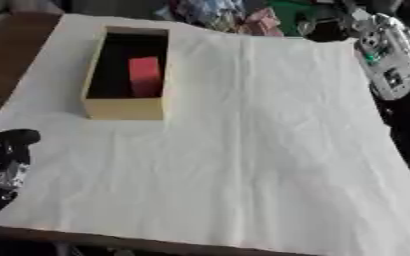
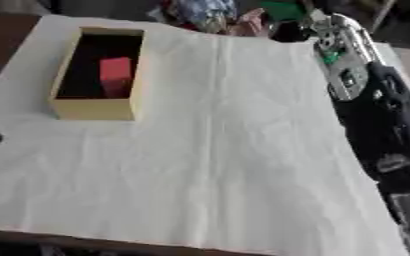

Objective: Pick up objects on the table and place them in the box.

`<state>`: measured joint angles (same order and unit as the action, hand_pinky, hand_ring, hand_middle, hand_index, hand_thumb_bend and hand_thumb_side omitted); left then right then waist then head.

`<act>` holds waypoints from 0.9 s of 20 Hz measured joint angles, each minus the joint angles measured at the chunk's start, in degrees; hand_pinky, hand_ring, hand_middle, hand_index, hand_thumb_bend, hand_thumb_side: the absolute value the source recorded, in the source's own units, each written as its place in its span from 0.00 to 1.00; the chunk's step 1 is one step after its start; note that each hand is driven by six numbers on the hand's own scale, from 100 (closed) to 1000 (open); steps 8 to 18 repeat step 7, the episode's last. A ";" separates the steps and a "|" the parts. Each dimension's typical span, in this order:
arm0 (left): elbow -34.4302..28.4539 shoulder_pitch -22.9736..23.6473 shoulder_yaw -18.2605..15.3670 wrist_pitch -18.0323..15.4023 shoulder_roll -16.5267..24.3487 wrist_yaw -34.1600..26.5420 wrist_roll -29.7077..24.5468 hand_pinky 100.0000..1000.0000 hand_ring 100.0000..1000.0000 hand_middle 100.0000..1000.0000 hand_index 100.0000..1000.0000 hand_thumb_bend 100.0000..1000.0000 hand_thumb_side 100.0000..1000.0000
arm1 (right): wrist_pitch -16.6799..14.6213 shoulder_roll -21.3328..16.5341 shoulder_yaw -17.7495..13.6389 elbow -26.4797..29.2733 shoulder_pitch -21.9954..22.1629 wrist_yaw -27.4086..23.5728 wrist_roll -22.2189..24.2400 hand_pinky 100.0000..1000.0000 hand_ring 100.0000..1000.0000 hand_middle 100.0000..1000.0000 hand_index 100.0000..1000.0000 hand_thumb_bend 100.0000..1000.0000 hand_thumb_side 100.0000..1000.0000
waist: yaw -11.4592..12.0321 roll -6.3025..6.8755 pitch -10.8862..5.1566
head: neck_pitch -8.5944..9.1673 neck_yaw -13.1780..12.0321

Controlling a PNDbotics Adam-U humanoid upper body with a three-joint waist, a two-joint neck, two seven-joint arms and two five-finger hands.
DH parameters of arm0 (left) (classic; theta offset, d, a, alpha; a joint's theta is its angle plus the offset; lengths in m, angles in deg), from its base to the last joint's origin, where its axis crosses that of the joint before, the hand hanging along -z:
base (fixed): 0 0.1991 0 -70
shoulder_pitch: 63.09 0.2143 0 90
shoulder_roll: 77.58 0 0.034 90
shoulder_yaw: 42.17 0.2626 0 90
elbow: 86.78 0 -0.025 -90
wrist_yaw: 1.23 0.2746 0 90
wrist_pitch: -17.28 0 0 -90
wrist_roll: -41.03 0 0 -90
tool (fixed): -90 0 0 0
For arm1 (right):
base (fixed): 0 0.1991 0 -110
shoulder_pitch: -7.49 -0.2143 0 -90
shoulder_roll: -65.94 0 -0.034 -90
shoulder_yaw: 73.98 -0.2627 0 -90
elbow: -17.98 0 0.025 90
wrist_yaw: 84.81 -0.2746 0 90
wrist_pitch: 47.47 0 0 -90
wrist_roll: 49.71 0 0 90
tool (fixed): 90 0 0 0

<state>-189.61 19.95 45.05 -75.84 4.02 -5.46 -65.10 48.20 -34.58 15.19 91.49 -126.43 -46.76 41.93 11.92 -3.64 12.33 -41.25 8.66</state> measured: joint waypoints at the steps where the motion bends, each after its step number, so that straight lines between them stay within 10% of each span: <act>1: 0.00 0.00 -0.01 0.00 0.00 0.00 0.03 1.00 0.81 0.68 0.73 0.00 0.24 | 0.33 -0.04 -0.59 0.03 0.62 -0.94 -0.89 0.78 1.00 0.86 1.00 0.01 0.00 | -0.14 0.03 0.00 | 0.00 -0.01; 18: 0.00 0.00 -0.25 -0.08 0.00 0.00 0.28 1.00 0.81 0.68 0.73 0.00 0.24 | 1.56 -0.05 -3.47 0.14 3.87 -6.73 -6.71 0.76 1.00 0.85 1.00 0.00 0.00 | -0.63 0.04 0.00 | 0.00 -0.05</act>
